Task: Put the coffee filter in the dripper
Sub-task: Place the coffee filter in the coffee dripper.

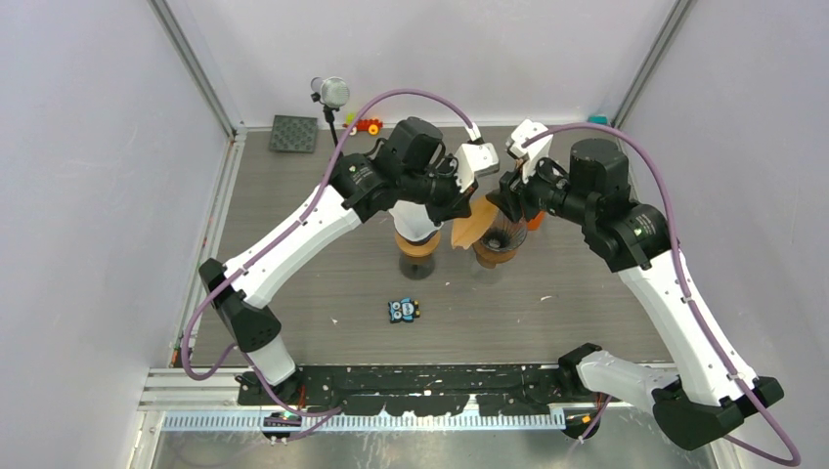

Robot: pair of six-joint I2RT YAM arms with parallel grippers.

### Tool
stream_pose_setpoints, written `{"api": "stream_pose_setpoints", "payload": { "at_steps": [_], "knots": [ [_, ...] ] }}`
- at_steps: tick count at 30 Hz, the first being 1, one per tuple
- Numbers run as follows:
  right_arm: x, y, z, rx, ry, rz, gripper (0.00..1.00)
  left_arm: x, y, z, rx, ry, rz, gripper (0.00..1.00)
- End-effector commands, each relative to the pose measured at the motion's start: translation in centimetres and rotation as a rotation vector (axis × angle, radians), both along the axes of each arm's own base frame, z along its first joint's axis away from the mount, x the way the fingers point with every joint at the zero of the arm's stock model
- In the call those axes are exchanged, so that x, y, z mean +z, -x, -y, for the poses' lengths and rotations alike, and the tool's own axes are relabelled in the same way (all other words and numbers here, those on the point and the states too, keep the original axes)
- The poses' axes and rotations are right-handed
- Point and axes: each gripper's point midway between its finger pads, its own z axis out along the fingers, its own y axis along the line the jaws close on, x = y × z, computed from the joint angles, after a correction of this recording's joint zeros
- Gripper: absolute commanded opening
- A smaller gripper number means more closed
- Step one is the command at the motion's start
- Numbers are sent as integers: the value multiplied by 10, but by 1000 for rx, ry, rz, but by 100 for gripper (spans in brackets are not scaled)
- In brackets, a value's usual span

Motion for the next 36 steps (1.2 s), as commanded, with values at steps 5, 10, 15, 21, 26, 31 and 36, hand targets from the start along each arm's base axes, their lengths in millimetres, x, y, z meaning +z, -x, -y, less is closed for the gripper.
{"api": "stream_pose_setpoints", "payload": {
  "at_steps": [5, 10, 15, 21, 26, 31, 36],
  "knots": [
    [-1, 2, 4, 0, 10, 31, 47, 30, 11, -7, -24, 61, 55, 0],
    [-1, 4, 7, -8, 13, 39, 46, 30, 11, -8, -18, 59, 59, 0],
    [3, 5, 7, 2, 18, 50, 46, 28, 11, -9, -22, 51, 60, 0],
    [10, 5, 7, 5, 24, 61, 45, 22, 12, -9, -26, 37, 42, 0],
    [16, 4, 10, -9, 27, 70, 46, 22, 13, -8, -32, 39, 35, 0],
    [14, 1, 13, -34, 37, 73, 45, 23, 14, -7, -37, 43, 35, 0],
    [11, 1, 13, -25, 43, 65, 44, 24, 14, -7, -37, 44, 39, 0]
  ]
}}
